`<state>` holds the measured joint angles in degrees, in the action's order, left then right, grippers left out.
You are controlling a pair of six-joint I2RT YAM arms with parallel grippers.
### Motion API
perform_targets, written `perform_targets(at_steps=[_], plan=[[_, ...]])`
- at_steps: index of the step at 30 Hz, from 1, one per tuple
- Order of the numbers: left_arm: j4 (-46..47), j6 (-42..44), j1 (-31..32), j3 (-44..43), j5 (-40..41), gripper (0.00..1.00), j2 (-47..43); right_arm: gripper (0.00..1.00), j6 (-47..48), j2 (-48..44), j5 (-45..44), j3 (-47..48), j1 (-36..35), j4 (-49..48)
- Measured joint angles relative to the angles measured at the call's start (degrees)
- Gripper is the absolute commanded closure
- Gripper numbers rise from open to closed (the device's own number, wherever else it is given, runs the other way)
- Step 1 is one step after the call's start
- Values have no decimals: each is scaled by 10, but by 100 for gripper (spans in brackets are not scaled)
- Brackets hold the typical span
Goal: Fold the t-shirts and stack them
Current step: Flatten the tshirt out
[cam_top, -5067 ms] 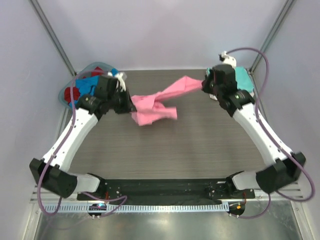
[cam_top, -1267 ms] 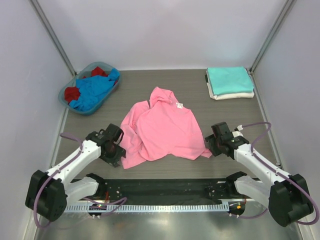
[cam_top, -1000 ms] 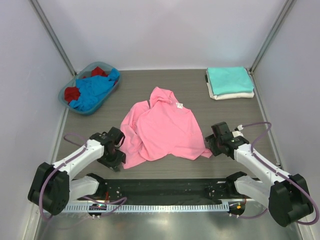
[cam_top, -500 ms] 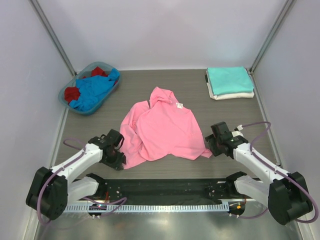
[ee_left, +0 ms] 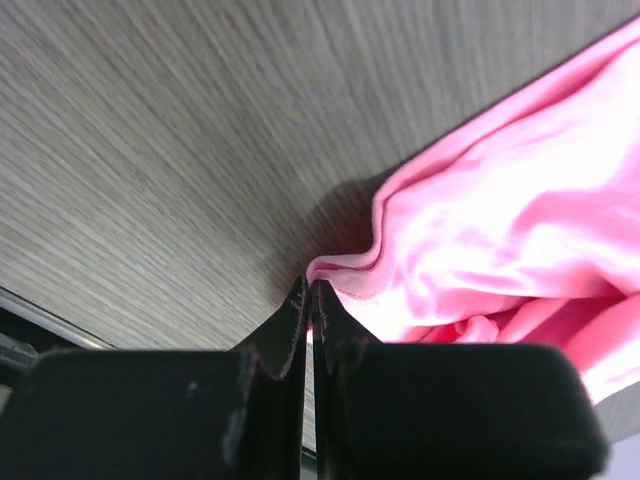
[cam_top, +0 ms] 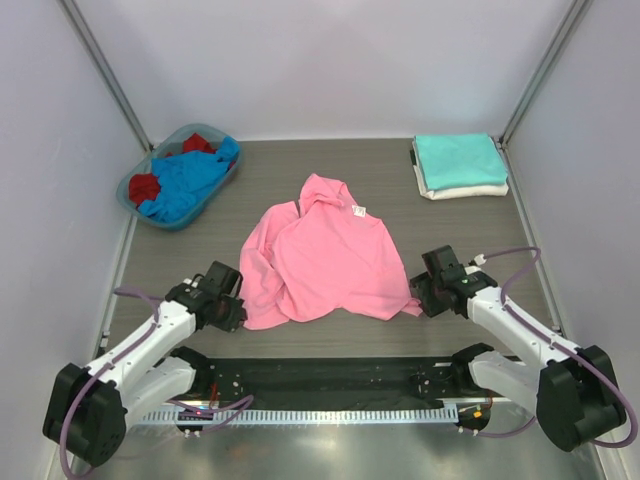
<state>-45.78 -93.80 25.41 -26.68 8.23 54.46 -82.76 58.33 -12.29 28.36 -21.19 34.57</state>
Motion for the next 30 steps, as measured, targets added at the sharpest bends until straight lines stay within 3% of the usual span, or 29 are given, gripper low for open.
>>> perform_targets(at_steps=[14,17,18,19,26,30], plan=[[1,33,0,-11,32,100,-13,50,-6,17,5,-15,0,0],[2,43,0,-16,33,100,-6,64,-7,17,5,-19,0,-7],[2,45,0,-18,33,100,-6,87,-7,17,5,-20,0,-9],[2,47,0,-20,34,100,-7,98,-4,16,4,-23,0,-10],[-4,75,0,-66,73,100,-28,99,5,-30,-26,-24,0,11],[-7,103,0,-143,99,100,-18,99,55,-55,-67,39,0,42]])
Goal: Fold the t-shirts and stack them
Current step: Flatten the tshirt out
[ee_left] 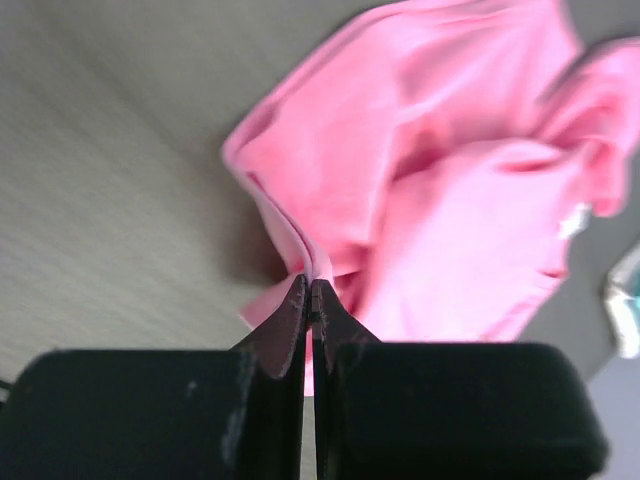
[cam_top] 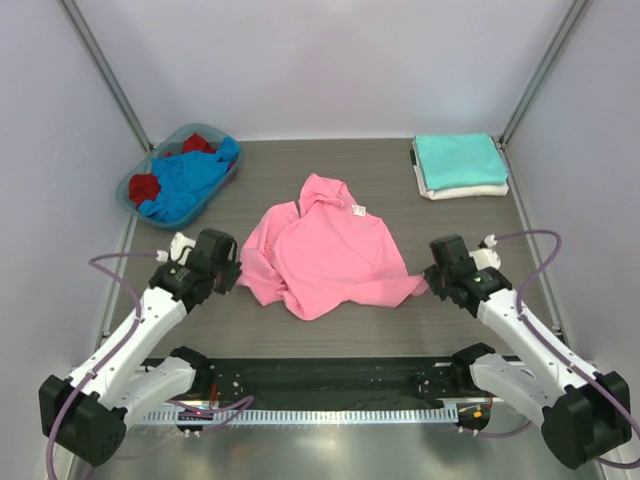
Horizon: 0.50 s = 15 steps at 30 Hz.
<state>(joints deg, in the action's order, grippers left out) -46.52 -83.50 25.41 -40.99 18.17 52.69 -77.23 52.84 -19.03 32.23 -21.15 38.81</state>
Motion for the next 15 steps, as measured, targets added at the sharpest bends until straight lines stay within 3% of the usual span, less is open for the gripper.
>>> perform_targets(at_steps=[9,15], plan=[[4,139,0,-290,52,100,62,99,194,-10,-115,355,0,61],[6,210,0,-455,53,100,32,99,297,-41,-146,552,0,117]])
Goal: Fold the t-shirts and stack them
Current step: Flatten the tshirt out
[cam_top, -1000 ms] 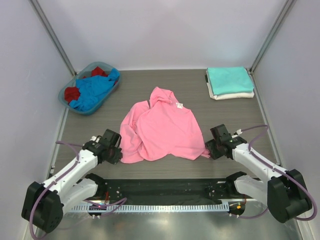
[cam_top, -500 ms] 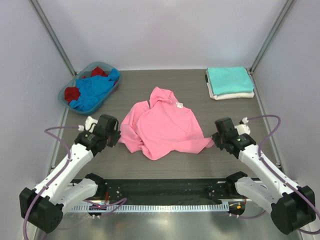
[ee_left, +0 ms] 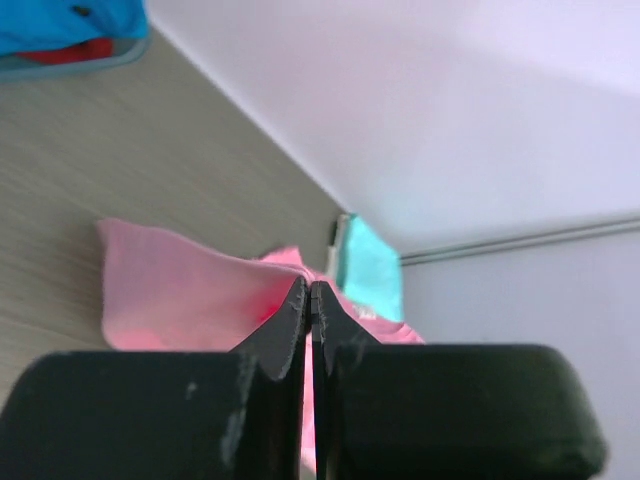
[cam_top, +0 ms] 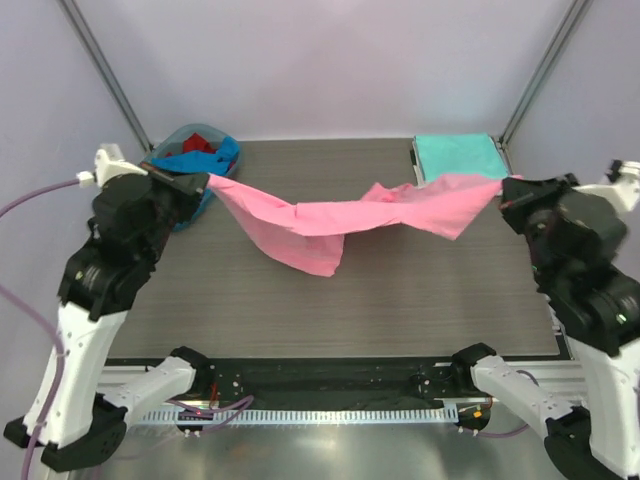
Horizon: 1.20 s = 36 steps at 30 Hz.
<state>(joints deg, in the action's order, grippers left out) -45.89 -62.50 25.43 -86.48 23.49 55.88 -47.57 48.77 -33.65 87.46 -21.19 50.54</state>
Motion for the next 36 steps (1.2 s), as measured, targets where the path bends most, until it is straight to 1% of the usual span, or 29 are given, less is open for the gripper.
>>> perform_targets(at_steps=[2,6,8,12,16,19,22,24,26,28,30,31,33,34,36], plan=[[-4,5,0,-19,-14,100,-32,99,20,-24,6,48,0,25],[-29,2,0,-46,-53,100,-86,99,36,-79,26,115,0,60],[-40,0,0,-65,-65,100,-100,99,40,-102,35,150,0,70],[-52,2,0,-102,-78,100,-96,99,55,-106,47,204,0,76],[-51,16,0,-111,-81,100,-61,99,79,-70,49,203,1,67],[-42,29,0,-99,-80,100,-13,99,97,-8,49,182,1,37],[-29,49,-6,-99,-67,100,77,99,122,90,41,178,1,-2],[-21,58,-24,-117,-69,100,144,99,150,173,32,206,1,-31],[-14,60,-55,-143,-82,100,211,99,177,253,27,254,0,-50],[-17,60,-90,-192,-100,100,273,99,208,339,20,319,0,-68],[-23,60,-121,-266,-116,100,329,99,238,411,11,399,1,-77],[-31,60,-134,-320,-126,100,358,99,252,438,8,435,1,-81],[-26,60,-153,-413,-146,100,396,99,276,473,4,499,3,-89],[-23,60,-158,-438,-153,100,399,99,285,477,2,516,3,-94],[-6,59,-164,-454,-171,100,382,99,300,465,-6,529,4,-104]])
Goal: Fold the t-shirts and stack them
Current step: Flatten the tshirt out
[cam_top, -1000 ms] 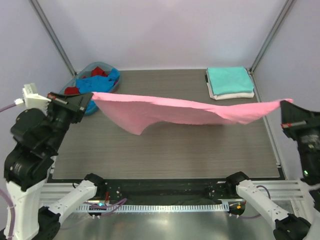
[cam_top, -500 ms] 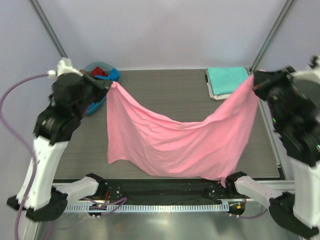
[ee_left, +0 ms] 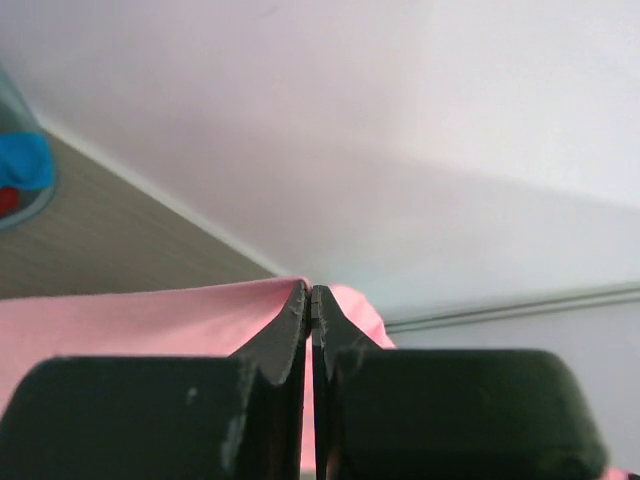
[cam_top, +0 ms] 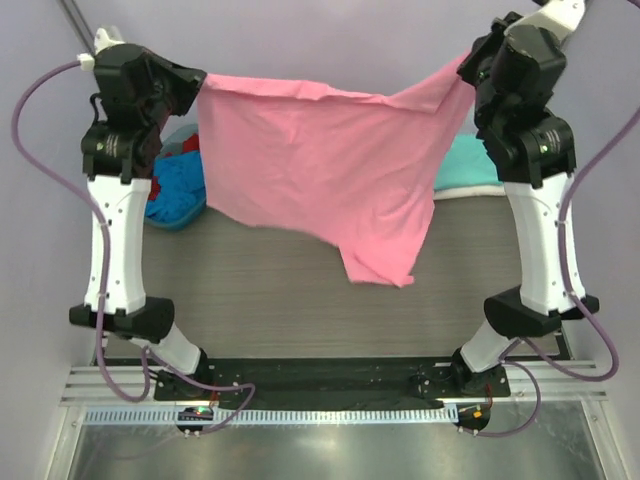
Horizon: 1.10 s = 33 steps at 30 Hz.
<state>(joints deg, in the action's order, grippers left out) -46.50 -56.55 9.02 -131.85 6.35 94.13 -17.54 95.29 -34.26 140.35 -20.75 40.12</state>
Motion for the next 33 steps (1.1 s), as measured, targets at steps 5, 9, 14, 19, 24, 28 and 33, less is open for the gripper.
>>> perform_targets(at_steps=[5,9,14,19,24,28,33], plan=[[34,2,-5,104,-33,100,-111,99,12,-127,-15,-98,0,-24],[67,5,-7,297,-43,100,-237,99,8,-262,-8,-225,2,-32],[70,16,-7,528,-49,100,-354,99,-38,-411,27,-399,3,-10],[37,21,-7,728,-37,100,-445,99,-125,-512,120,-607,3,43],[12,9,-7,862,-14,100,-504,99,-224,-583,215,-843,3,127],[5,-15,-7,925,-1,100,-512,99,-288,-621,236,-953,3,196],[12,-33,-7,943,23,100,-490,99,-326,-650,209,-954,3,209]])
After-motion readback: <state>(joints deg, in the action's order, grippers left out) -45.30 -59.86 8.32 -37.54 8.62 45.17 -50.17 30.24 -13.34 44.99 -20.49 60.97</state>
